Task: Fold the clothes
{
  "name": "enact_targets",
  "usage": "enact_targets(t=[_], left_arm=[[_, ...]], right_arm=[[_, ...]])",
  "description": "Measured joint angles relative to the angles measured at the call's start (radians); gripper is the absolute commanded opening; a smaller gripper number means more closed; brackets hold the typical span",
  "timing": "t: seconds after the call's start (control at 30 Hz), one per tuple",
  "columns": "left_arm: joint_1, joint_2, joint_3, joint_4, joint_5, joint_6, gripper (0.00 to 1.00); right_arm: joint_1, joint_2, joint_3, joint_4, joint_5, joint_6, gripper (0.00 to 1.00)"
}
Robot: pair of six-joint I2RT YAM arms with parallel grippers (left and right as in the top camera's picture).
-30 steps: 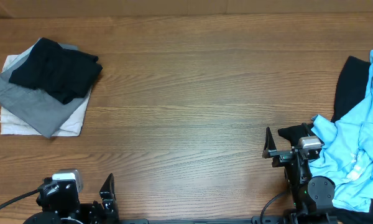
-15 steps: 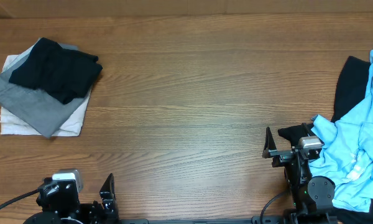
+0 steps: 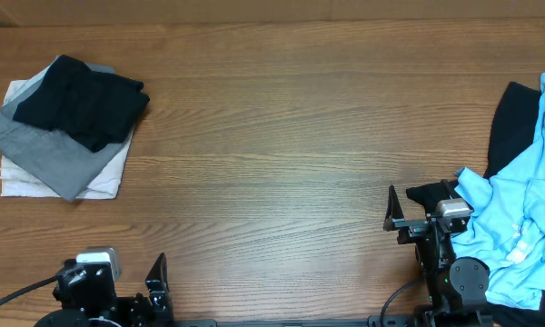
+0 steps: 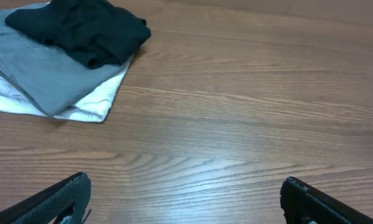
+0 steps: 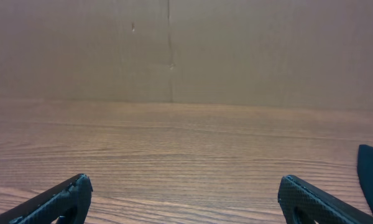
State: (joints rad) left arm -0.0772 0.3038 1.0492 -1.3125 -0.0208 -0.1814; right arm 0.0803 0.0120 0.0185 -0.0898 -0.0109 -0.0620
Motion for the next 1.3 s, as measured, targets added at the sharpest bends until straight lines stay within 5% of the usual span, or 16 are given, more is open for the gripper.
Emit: enact_targets(t=[0.2, 0.53, 0.87, 1.3], left_arm=[[0.0, -0.04, -0.086, 0.199, -0.037, 0.024, 1.0], [0.0, -0.277, -0.637, 0.711, -0.036, 0.089, 1.0], [0.0, -0.288, -1.002, 1.312, 0.026, 0.089, 1.0], [0.0, -0.291, -1.041, 1.238, 0.046, 0.154, 1.0]], right_arm=[[0.0, 0.0, 0.0, 0.0, 0.0, 0.002, 1.0], [0.0, 0.0, 0.0, 0.0, 0.0, 0.003, 1.0], [0.0, 0.0, 0.0, 0.0, 0.0, 0.003, 1.0], [0.0, 0.0, 0.0, 0.0, 0.0, 0.003, 1.0]])
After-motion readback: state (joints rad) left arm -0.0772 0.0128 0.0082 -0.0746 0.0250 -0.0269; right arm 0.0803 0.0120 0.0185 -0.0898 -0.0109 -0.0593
